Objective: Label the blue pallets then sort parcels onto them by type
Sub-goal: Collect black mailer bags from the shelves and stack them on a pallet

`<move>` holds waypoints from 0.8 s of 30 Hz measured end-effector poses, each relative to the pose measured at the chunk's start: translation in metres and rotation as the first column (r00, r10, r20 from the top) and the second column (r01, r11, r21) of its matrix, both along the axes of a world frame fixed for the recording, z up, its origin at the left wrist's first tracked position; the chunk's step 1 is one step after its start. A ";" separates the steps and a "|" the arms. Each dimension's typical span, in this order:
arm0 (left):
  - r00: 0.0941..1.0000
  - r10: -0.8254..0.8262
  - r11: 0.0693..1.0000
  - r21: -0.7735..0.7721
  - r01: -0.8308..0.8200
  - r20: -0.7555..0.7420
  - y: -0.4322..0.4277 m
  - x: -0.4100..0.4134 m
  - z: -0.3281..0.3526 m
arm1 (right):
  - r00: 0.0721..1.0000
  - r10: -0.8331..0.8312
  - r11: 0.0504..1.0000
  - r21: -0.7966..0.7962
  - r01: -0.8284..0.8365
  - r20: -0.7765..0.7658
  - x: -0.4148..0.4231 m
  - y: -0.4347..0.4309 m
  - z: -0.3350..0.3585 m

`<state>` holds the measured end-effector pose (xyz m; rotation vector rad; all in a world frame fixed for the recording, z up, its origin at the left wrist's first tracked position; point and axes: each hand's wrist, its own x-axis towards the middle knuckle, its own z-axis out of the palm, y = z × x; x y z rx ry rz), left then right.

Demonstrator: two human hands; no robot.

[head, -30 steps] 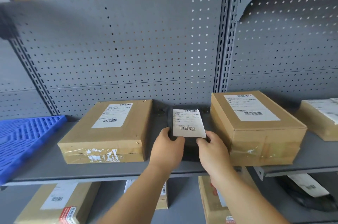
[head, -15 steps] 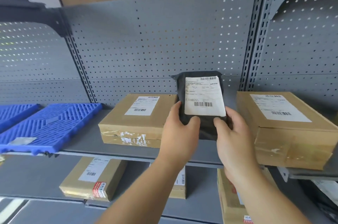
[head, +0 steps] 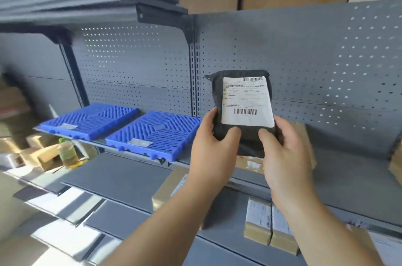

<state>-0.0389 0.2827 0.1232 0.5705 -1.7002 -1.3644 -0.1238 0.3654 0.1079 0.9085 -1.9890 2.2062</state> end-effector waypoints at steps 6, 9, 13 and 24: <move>0.992 0.124 0.992 0.022 -0.124 0.001 -0.091 0.102 -0.005 | 0.992 0.127 0.991 0.034 -0.127 -0.005 0.092 -0.101 -0.001; 0.983 0.182 0.983 0.039 -0.182 -0.007 -0.129 0.144 -0.010 | 0.981 0.193 0.980 0.050 -0.193 0.015 0.130 -0.142 -0.005; 0.973 0.229 0.972 0.045 -0.230 0.022 -0.169 0.183 -0.012 | 0.968 0.250 0.965 0.074 -0.251 0.021 0.163 -0.185 -0.002; 0.962 0.267 0.957 0.102 -0.271 0.051 -0.263 0.171 -0.023 | 0.946 0.318 0.938 0.125 -0.324 0.067 0.144 -0.276 -0.003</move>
